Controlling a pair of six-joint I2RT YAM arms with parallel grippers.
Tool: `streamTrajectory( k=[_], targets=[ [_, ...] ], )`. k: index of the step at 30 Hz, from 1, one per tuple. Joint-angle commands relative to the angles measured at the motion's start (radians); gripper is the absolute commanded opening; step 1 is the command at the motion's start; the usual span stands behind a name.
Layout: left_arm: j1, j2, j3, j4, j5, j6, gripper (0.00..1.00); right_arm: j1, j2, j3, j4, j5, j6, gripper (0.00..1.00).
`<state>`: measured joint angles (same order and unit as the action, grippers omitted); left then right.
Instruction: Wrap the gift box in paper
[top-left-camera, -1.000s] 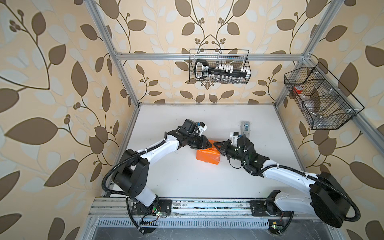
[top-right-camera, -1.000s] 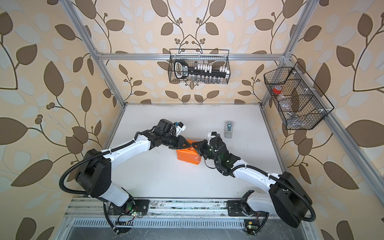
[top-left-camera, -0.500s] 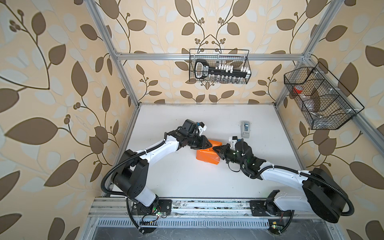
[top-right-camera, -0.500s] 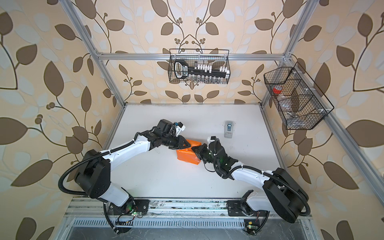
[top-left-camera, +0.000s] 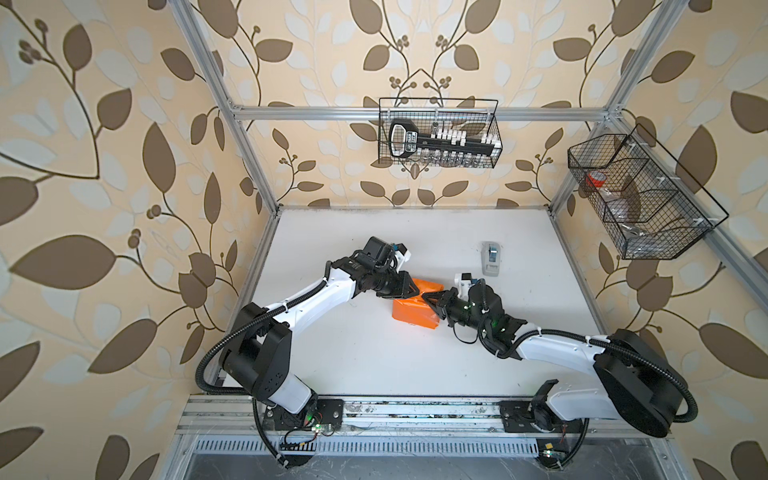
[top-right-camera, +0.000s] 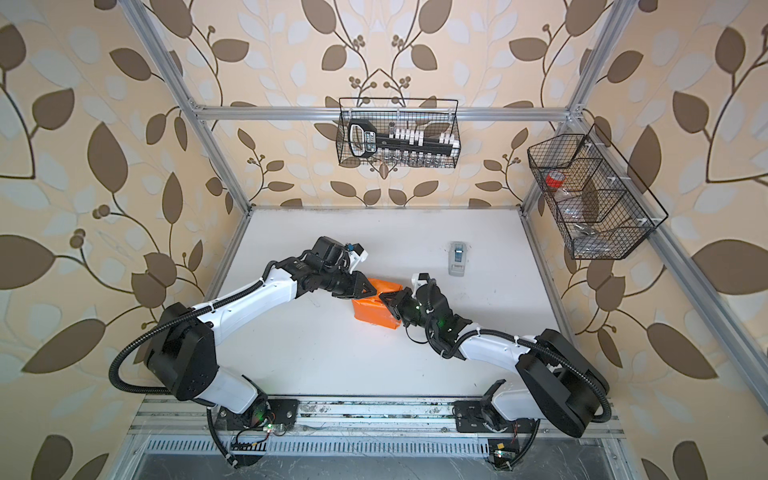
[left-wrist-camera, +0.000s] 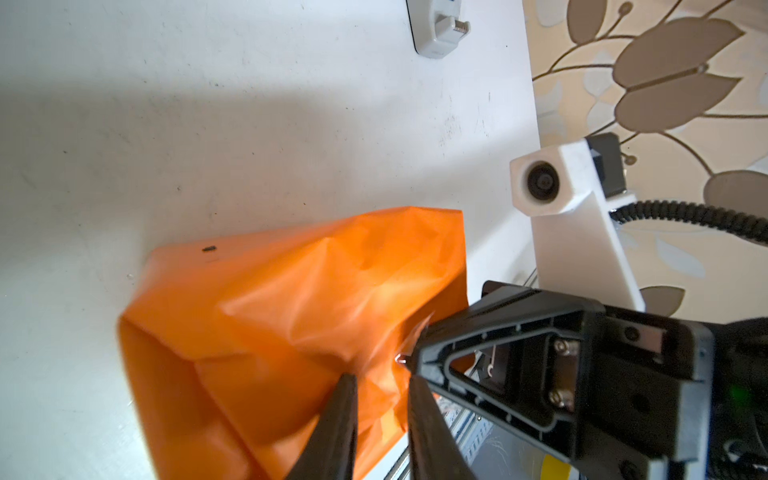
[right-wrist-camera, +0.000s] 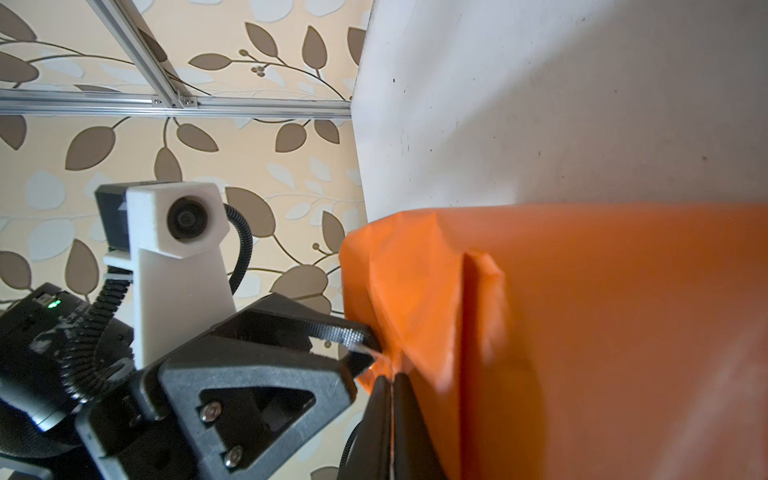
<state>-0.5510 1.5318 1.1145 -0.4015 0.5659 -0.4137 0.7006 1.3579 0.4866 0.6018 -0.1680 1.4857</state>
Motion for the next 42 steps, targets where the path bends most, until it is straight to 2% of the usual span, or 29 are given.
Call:
streamTrajectory(
  k=[1,6,10,13,26,36,42],
  targets=[
    [-0.006,-0.053,-0.010,0.008,-0.021,0.016,0.25,0.013,0.024,-0.003,-0.035,-0.022,0.063,0.08],
    [-0.005,-0.134,0.032,0.051,0.027,-0.007,0.25,0.014,0.024,-0.003,-0.029,-0.021,0.076,0.08],
    [-0.006,-0.122,0.042,0.181,0.152,-0.111,0.25,0.015,0.030,0.001,-0.032,-0.016,0.088,0.08],
    [-0.013,-0.098,0.033,0.257,0.189,-0.160,0.26,0.016,0.035,-0.001,-0.037,-0.015,0.108,0.09],
    [-0.060,0.036,-0.010,0.325,0.151,-0.195,0.24,0.021,0.021,-0.005,-0.101,0.010,0.138,0.13],
    [-0.060,0.036,-0.081,0.356,0.092,-0.206,0.24,0.022,0.037,-0.010,-0.094,0.002,0.159,0.13],
    [-0.058,-0.018,-0.106,0.346,0.036,-0.200,0.24,0.022,0.030,-0.019,-0.107,0.012,0.162,0.13]
  ],
)
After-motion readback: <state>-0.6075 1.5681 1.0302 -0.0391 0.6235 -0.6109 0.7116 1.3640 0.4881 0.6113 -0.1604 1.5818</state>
